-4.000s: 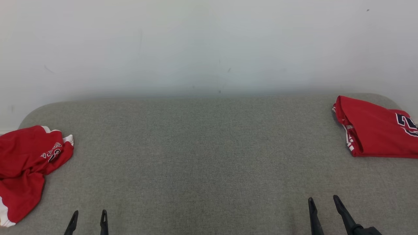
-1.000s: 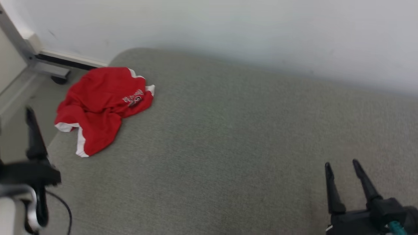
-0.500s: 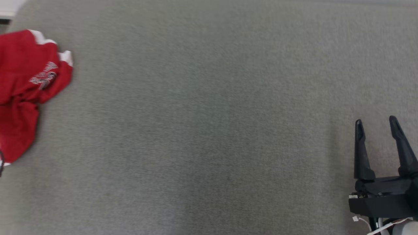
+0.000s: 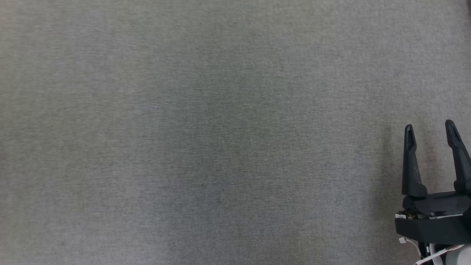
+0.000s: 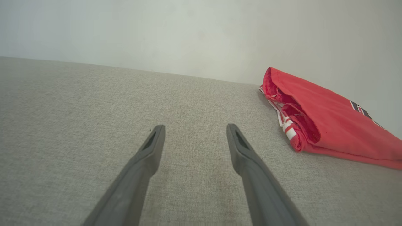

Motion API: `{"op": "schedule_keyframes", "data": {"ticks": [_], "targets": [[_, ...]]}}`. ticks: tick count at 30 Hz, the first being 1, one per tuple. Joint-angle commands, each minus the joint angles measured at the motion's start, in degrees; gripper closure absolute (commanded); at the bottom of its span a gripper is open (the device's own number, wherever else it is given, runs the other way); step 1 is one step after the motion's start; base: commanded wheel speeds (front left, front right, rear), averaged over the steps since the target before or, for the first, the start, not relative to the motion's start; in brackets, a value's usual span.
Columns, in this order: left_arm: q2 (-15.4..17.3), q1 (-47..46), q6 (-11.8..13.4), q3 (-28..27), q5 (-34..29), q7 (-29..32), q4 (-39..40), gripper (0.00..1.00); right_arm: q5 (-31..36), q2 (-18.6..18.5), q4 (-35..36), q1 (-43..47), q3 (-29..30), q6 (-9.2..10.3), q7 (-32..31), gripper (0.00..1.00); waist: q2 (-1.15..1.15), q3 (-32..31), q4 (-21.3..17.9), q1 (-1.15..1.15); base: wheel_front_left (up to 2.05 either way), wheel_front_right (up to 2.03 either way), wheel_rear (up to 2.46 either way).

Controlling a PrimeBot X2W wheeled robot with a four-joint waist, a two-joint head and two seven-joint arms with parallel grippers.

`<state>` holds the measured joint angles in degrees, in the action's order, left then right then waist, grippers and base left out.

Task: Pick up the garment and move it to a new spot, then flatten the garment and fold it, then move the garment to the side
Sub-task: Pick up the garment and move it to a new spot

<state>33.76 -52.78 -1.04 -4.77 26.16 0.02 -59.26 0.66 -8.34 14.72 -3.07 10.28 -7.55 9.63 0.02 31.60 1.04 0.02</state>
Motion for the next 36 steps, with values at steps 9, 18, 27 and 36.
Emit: {"op": "schedule_keyframes", "data": {"ticks": [9,18,27,36], "targets": [[-0.33,-3.81,2.06,-0.52,2.92,14.23,-7.47,0.0,0.82,0.05,0.68,0.24,-1.03,0.15,-0.49,0.0,-0.02,0.12,-1.07,-0.02,0.0,0.0,0.0],[-1.32,-4.96,2.8,-1.79,5.16,15.74,-6.11,1.0,0.85,-0.18,0.42,0.49,-1.9,0.15,-1.17,0.0,-0.02,-1.9,-0.99,-0.02,0.0,0.0,0.0],[-1.66,-6.87,0.1,-2.21,5.95,6.83,2.38,1.0,0.14,0.52,-1.63,0.55,-3.05,0.15,-0.45,0.0,-0.02,-6.9,-0.21,-0.02,0.0,0.0,0.0],[-1.59,-11.1,-3.93,1.81,3.32,0.38,13.43,1.0,-0.63,2.52,-6.67,-0.14,-5.29,0.15,1.61,0.0,-0.02,-13.13,-2.21,-0.02,0.0,0.0,0.0]]}}
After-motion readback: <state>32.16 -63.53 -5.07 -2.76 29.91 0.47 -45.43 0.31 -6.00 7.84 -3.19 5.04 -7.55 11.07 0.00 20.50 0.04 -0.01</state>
